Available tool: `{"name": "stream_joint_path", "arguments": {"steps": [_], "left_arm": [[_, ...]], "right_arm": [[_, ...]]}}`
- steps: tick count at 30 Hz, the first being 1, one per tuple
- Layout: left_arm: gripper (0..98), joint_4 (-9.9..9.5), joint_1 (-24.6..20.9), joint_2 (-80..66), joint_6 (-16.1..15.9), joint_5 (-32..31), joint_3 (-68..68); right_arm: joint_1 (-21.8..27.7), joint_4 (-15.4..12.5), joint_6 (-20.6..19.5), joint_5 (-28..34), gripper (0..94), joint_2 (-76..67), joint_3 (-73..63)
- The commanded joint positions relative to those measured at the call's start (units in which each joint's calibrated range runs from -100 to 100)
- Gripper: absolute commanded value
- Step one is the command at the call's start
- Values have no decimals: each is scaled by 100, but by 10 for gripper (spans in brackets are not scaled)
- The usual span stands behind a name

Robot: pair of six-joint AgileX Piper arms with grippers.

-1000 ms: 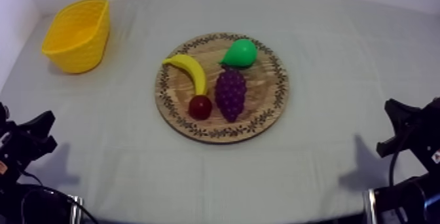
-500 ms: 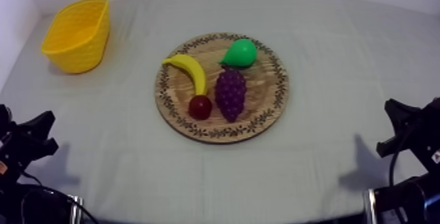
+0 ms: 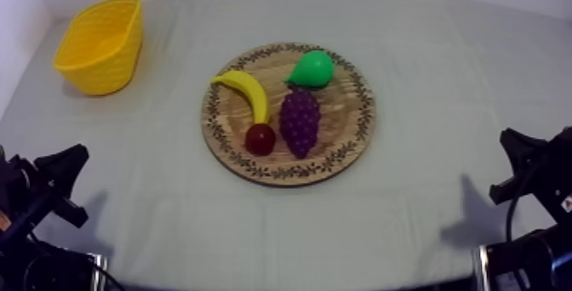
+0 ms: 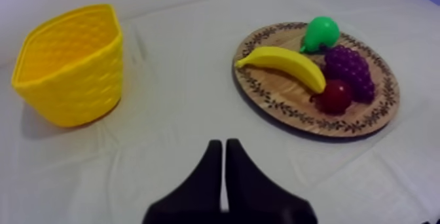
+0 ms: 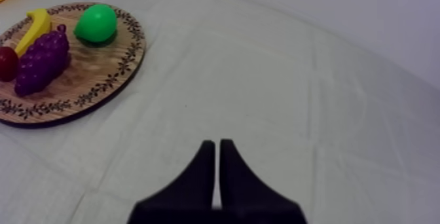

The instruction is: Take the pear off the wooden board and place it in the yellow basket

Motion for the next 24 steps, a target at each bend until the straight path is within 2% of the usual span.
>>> {"name": "stream_joint_path", "arguments": {"steps": [1,7,10,16,24], "left_arm": [[0,182,56,57,53,-178,-7],[0,887,102,679,-320,-272,-491],[0,1171,171,1106,-406,-133,-924],[0,1443,304,2102,-427,100,-1750],[0,1553,359,3584,-451,299,-2848]], "right_arm": [[0,-1,-4,1,4,-4,0],[0,-1,-4,1,4,-4,0],[0,-1,-4,1,4,-4,0],[0,-1,-4,1,4,-4,0],[0,-1,-4,1,4,-4,0]]}}
